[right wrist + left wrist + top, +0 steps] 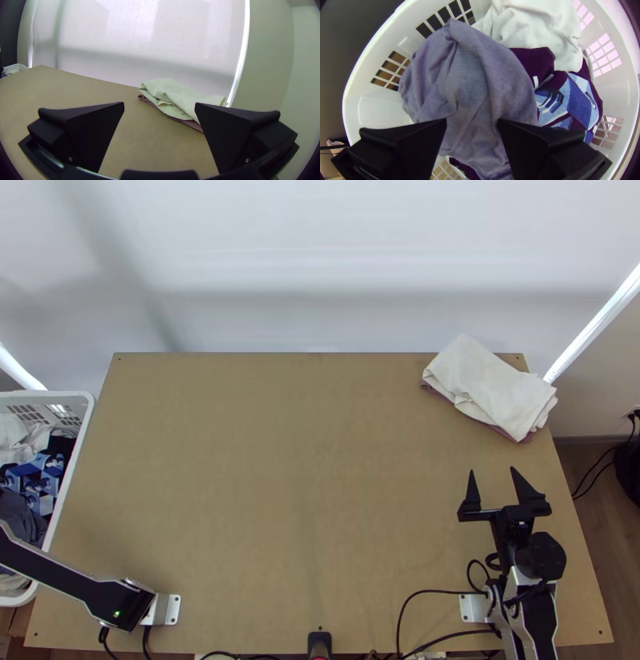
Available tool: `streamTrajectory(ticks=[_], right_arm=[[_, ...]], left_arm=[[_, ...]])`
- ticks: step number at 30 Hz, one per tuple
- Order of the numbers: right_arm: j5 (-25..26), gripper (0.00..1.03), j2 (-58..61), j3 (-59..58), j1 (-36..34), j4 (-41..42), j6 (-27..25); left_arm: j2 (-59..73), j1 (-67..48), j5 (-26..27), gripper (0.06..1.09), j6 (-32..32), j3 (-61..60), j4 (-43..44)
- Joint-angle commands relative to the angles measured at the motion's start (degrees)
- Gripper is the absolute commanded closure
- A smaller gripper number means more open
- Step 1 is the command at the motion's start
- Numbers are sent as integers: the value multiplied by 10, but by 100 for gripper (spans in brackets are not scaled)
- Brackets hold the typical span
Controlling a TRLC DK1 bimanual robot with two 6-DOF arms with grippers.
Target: Fold the t-shirt
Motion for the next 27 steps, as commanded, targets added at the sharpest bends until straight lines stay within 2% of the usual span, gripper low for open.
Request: streamTrajectory(ticks=[1,3,4,5,6,7,12,23,27], right_arm=[[4,4,-1,-5,-1,5,-2],[4,4,-1,-5,-1,5,-2],[4,4,-1,-5,-1,5,-2],[4,4,-1,-6,-1,5,-2],[4,4,-1,-5,-1,5,-2],[4,4,-1,-5,-1,5,-2],[4,4,-1,-5,-1,5,-2],[4,4,-1,-5,-2,5,-2],[4,4,-1,-5,-2,5,-2]], left_arm=[[35,4,-6,50,30,26,-6],[46,4,-6,50,36,32,-5],[47,4,-6,56,39,33,-5],[45,4,-6,72,40,33,1],[41,4,-6,92,40,34,11],[37,4,-6,105,39,39,16],[-16,-1,25,105,33,46,11],[-208,-19,82,105,-37,48,-12],[-279,-41,86,105,-51,48,-27]])
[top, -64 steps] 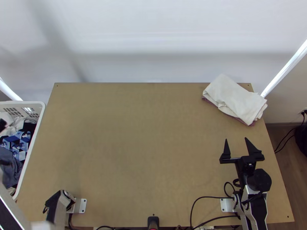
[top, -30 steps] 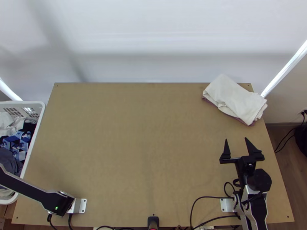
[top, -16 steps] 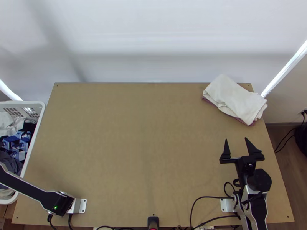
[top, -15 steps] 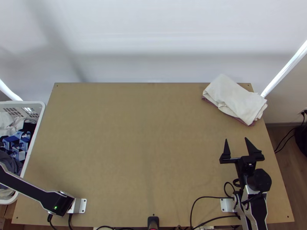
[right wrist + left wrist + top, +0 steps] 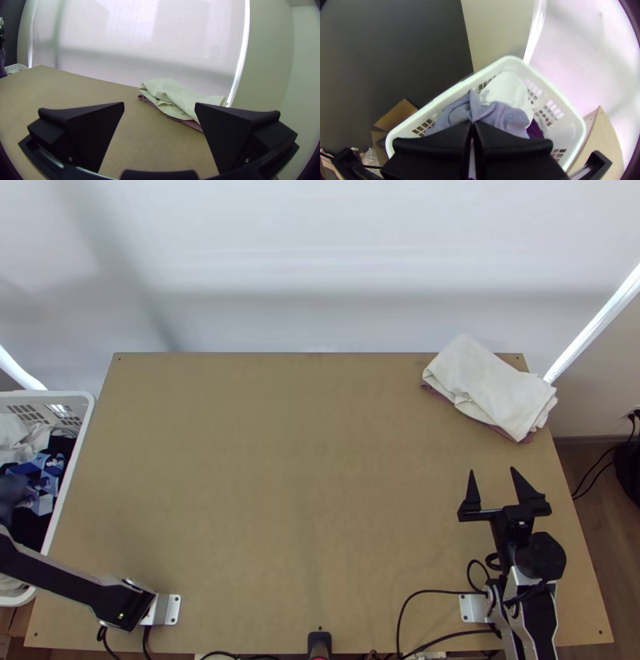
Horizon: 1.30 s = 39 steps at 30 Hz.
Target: Fold the t-shirt
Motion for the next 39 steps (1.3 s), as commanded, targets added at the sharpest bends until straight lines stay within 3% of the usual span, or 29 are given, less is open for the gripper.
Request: streamTrajectory(ticks=[1,9,17,26,31,39], right_arm=[[4,4,-1,-5,-1,5,-2],[4,4,-1,-5,-1,5,-2],[4,4,-1,-6,-1,5,-2],[4,4,-1,-6,-1,5,-2],[4,4,-1,-5,-2,5,-2],[4,4,-1,-5,-1,5,-2]], left_arm=[[-73,-25,9,105,-22,16,-15],[-195,-118,55,105,-33,13,-76],[-287,-310,53,105,-53,2,-103],[-366,-609,15,105,-114,-45,-110],[-376,-828,-79,105,-158,-49,-109],[-372,-1056,-100,105,-235,-140,-70]])
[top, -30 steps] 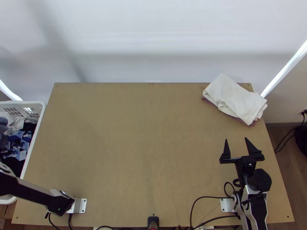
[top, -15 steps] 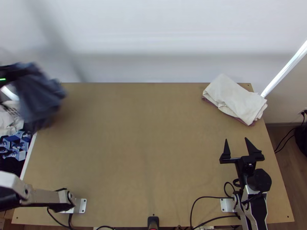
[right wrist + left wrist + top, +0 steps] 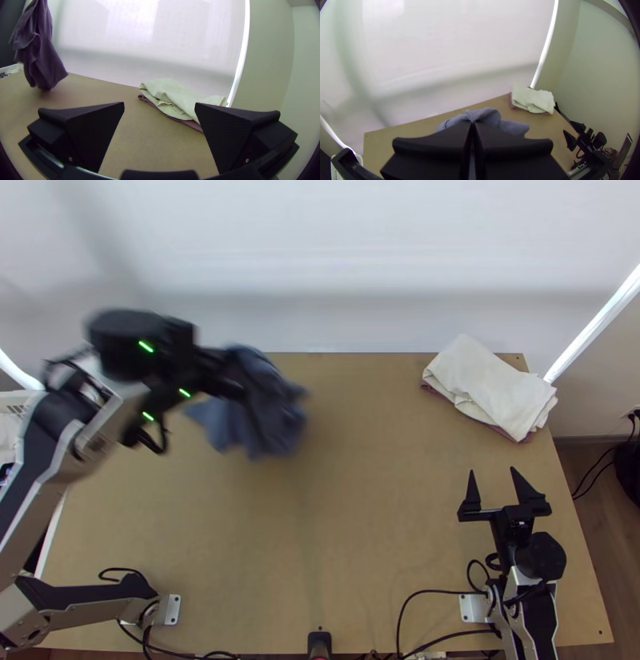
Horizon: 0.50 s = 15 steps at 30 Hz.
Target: Fold the t-shirt
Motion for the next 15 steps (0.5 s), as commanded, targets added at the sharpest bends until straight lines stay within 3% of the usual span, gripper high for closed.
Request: streamTrajectory(ticks=[1,15], right_arm=[[4,4,-1,-5,-1,5,-3],[4,4,-1,-5,-1,5,-3]], left_arm=[[-16,-66,-9,105,-35,-60,20],[-181,-227,4,105,-23,-347,-44]])
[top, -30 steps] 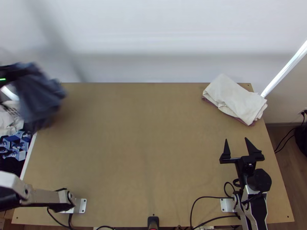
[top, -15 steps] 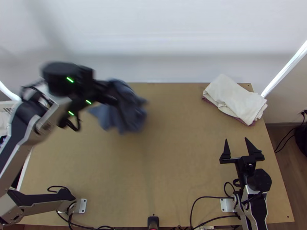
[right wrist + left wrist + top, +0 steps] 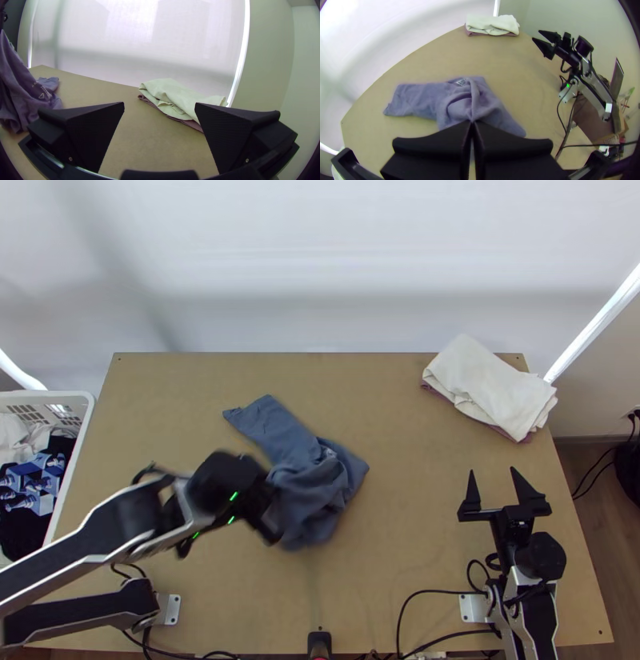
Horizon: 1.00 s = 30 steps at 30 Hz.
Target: Fold the t-shirt
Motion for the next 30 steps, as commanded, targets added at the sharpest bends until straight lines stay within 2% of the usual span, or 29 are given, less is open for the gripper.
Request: streamTrajectory(ticks=[1,2,3,4,6,7,12,20,24,30], right_arm=[[4,4,-1,-5,-1,5,-2],[4,4,-1,-5,-1,5,-2],[4,4,-1,-5,-1,5,-2],[4,4,-1,-5,-2,5,-2],[4,4,-1,-5,-1,5,-2],[4,4,-1,-6,-1,5,-2],[4,4,-1,-5,-2,5,-2],[4,4,-1,-5,-1,5,-2],[4,4,-1,-5,-1,5,-2],[4,4,-1,-5,-1,5,-2]], left_arm=[[-58,-17,4,99,1,-50,-12],[-65,-17,4,84,2,-60,-13],[-72,-18,4,63,9,-70,-18],[-76,-17,3,46,14,-74,-20],[-79,-13,3,25,22,-74,-28],[-81,-12,2,11,23,-73,-29],[-102,24,0,10,35,-70,1],[-91,222,9,10,43,-40,18],[-81,317,49,10,63,-34,15],[-69,409,77,10,62,-5,-27]])
